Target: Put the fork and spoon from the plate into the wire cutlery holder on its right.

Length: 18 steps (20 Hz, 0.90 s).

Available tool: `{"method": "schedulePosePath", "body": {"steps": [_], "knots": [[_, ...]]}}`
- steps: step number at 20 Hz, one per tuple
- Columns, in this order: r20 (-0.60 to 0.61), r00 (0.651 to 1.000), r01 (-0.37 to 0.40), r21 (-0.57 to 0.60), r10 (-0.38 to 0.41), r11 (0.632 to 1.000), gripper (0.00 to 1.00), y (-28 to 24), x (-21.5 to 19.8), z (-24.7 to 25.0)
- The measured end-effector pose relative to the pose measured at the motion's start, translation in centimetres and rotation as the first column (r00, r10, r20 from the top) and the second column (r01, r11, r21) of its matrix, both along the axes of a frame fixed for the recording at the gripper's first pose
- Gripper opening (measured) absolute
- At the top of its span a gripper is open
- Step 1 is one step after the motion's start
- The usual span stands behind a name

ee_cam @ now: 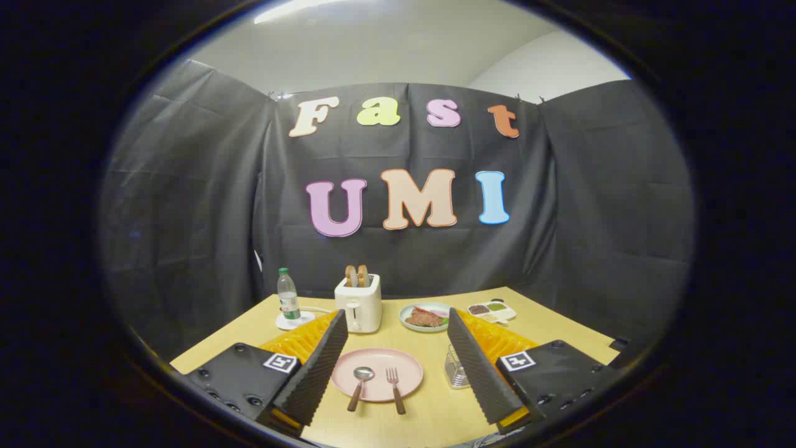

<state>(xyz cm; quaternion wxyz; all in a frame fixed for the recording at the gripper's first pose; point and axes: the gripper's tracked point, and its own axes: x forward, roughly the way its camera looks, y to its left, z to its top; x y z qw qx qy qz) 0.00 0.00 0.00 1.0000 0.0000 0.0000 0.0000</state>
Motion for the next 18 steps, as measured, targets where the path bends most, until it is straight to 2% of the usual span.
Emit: {"method": "schedulePosePath", "body": {"steps": [10,18], "knots": [[-0.039,0.999,-0.015,-0.004,0.015,1.0,1.0,0.8,0.7,-1.4],[-0.06,0.998,0.001,0.0,-0.001,1.0,1.0,-0.5,1.0,-3.0]]}}
